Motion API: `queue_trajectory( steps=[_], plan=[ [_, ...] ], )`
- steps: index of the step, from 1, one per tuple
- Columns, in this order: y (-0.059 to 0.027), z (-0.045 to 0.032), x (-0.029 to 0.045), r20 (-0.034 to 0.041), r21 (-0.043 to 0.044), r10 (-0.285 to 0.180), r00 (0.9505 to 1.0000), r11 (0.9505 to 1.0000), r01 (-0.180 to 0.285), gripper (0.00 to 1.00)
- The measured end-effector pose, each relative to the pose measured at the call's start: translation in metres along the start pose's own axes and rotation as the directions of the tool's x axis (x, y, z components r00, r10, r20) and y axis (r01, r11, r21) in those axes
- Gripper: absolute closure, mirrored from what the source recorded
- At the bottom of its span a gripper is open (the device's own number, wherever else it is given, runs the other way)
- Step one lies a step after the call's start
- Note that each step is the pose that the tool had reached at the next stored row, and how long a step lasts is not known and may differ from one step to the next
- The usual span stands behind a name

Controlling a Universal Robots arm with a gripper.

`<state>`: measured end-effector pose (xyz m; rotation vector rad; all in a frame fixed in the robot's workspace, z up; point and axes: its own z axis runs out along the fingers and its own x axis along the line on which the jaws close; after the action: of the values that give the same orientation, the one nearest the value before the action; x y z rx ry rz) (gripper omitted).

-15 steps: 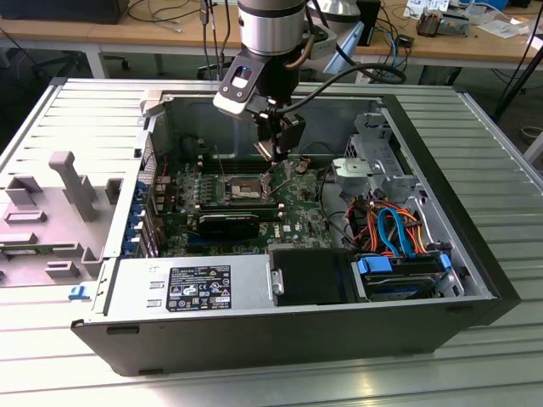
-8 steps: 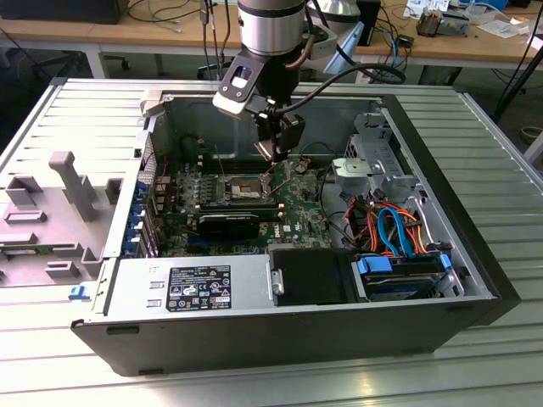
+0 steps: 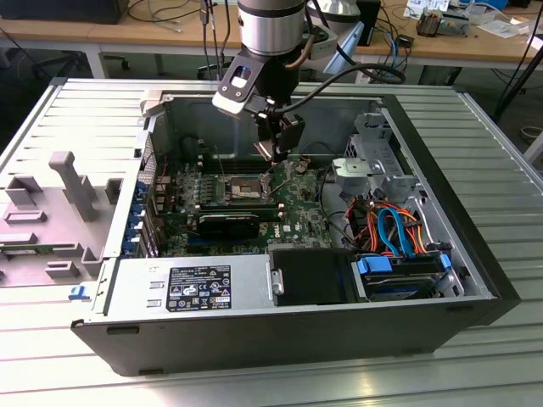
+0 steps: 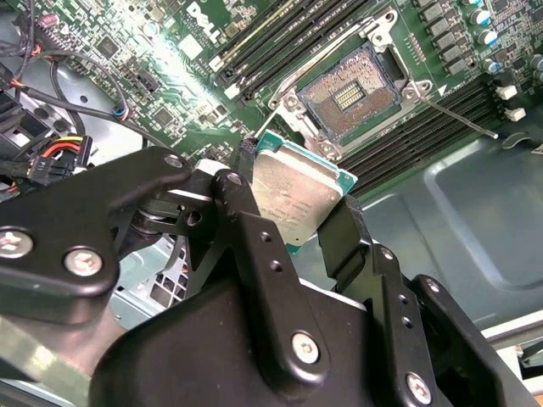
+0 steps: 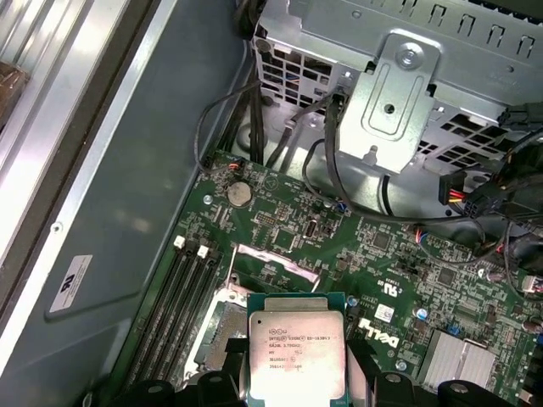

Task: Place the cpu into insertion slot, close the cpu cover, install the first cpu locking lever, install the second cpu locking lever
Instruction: 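Place the cpu into insertion slot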

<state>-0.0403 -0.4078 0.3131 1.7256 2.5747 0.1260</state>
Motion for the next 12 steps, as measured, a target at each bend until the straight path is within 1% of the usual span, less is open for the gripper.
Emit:
queue_trajectory(
  steps=[12],
  plan=[
    [0.0, 0.0, 0.0, 0.0014, -0.0002, 0.015, 0.9999, 0.9999, -0.015, 0.45]
  ],
)
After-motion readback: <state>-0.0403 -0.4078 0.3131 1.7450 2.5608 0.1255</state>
